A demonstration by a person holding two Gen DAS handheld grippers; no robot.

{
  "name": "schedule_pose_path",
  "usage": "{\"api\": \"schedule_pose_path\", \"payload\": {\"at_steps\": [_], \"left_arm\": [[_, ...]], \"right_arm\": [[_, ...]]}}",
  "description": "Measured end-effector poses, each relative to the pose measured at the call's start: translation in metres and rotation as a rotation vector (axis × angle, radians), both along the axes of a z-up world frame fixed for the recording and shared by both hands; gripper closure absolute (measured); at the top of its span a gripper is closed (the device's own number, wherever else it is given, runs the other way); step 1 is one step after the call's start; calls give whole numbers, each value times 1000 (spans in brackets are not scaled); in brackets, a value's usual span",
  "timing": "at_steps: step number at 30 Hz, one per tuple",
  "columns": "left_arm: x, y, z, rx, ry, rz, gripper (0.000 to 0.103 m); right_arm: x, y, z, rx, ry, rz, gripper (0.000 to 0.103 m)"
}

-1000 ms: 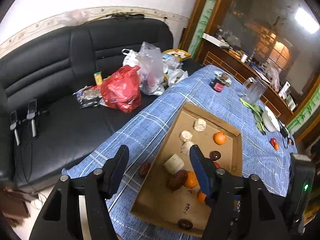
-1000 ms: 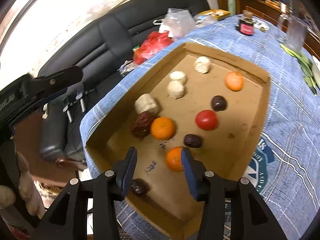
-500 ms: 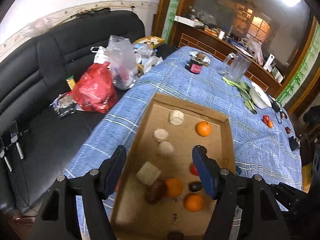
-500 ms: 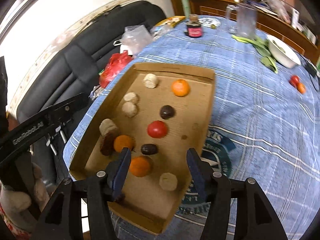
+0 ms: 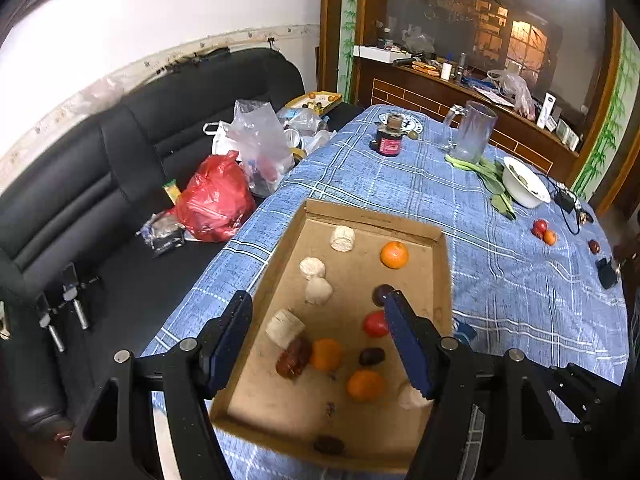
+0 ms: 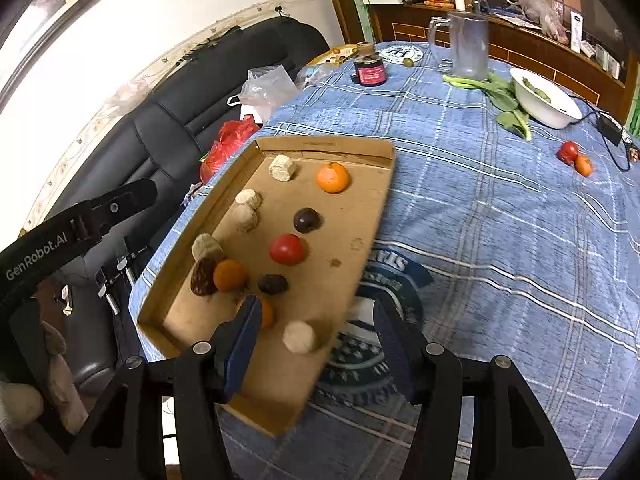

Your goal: Organize fruits

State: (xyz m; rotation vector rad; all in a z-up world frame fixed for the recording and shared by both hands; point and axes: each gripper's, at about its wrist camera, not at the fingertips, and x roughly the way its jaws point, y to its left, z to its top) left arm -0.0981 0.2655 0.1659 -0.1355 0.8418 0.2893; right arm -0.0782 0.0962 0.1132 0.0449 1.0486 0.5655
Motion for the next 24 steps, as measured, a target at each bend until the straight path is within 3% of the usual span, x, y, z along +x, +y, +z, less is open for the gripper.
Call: {"api": "schedule_pose_path", "payload": {"at_steps": [8,14,24], "left_arm": [[-26,-46,24,53,-65,-12,34],[-46,-75,38,106,-139,-11,25],[-63,-86,42,104,-167,-11,24]], "right_arm": [[-25,-32,12,18,-48,10,39],[-44,-47,24,17,-119,35,33],[-59,-58,31,9,-153,32,32]]}}
